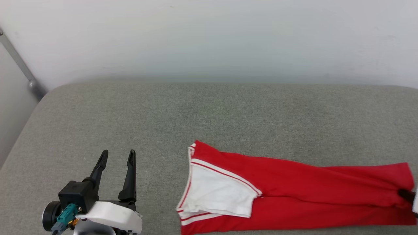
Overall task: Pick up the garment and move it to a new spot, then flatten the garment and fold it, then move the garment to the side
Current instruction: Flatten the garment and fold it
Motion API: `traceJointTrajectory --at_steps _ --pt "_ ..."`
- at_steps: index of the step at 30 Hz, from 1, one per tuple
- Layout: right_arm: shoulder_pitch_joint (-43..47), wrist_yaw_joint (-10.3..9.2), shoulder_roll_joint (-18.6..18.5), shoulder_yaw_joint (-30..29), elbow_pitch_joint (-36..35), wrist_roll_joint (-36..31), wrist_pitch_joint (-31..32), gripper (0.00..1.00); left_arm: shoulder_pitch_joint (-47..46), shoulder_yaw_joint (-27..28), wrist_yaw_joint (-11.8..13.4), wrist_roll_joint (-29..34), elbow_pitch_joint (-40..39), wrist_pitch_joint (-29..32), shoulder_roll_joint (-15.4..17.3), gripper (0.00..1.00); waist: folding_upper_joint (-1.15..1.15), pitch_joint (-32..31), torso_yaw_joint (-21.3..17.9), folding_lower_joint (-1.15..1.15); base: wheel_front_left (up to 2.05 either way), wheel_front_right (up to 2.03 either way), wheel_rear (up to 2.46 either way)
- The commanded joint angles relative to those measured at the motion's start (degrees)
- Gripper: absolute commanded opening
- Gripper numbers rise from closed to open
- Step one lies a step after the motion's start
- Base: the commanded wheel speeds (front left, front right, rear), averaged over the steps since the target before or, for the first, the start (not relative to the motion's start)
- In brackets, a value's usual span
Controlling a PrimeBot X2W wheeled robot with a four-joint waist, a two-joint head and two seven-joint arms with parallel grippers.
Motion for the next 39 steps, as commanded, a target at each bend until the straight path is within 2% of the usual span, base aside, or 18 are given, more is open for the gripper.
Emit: traceJointTrajectory --at_steps 1,4,9,14,19,23,31,36,37,38,39 --pt "0.57 -0.03 -0.44 -0.67 -0.33 -0.51 0.28 0.00 0.69 0.02 0.20 0.31 -0.17 0.00 0.22 1.00 0.00 0.02 -0.03 0.00 0.00 0.00 0.00" --pt "-0.13 -0.03 0.10 -4.07 -1.32 -0.44 1.65 0.00 0.70 0.02 0.42 0.58 -0.51 -0.07 0.41 1.00 0.00 0.13 -0.21 0.00 0.00 0.00 0.00" --pt "-3.12 -0.03 7.89 -8.63 -0.38 5.14 7.13 0.00 -0.08 -0.32 0.73 0.94 -0.93 0.09 0.39 1.00 0.00 0.81 -0.09 0.00 0.00 0.00 0.00" --pt "-4.79 -0.03 13.18 -6.79 0.92 13.61 10.40 0.00 -1.43 -0.91 0.46 1.16 -0.92 0.10 -0.01 1.00 0.00 1.76 0.89 0.00 0.00 0.00 0.00" --pt "-5.17 -0.03 13.95 1.75 5.59 25.45 7.77 0.00 -2.80 -1.52 -0.25 1.23 -0.33 0.12 -0.66 1.00 0.00 2.37 2.79 0.00 0.00 0.00 0.00" --pt "-6.69 -0.03 13.83 11.17 9.94 32.95 1.01 0.00 -3.65 -2.02 -0.78 1.31 0.32 -0.02 -1.06 1.00 0.00 2.95 4.39 0.00 0.00 0.00 0.00" --pt "-11.53 -0.03 13.85 27.25 17.45 40.52 -12.99 0.00 -6.04 -2.80 -2.15 1.10 1.73 -0.59 -2.64 1.00 0.00 5.28 8.44 0.00 0.00 0.00 0.00" --pt "-14.34 -0.03 13.83 34.31 23.69 40.09 -18.90 0.00 -7.06 -2.57 -2.73 0.92 2.95 -1.03 -3.47 1.00 0.00 6.79 10.03 0.00 0.00 0.00 0.00" --pt "-14.88 -0.03 13.83 35.28 24.96 39.69 -20.28 0.06 -7.13 -2.46 -2.92 0.93 3.23 -1.18 -3.66 1.00 0.00 6.93 10.13 0.00 0.00 0.00 0.00" --pt "-15.45 -0.03 13.83 36.43 25.83 39.11 -21.53 0.39 -7.08 -2.39 -3.06 0.91 3.51 -1.21 -3.86 1.00 0.00 7.06 10.19 0.00 0.00 0.00 0.00" --pt "-15.94 -0.03 13.86 37.34 26.54 39.15 -22.58 1.00 -7.04 -2.31 -3.13 0.89 3.81 -1.34 -4.09 1.00 0.00 7.18 10.20 0.00 0.00 0.00 0.00"
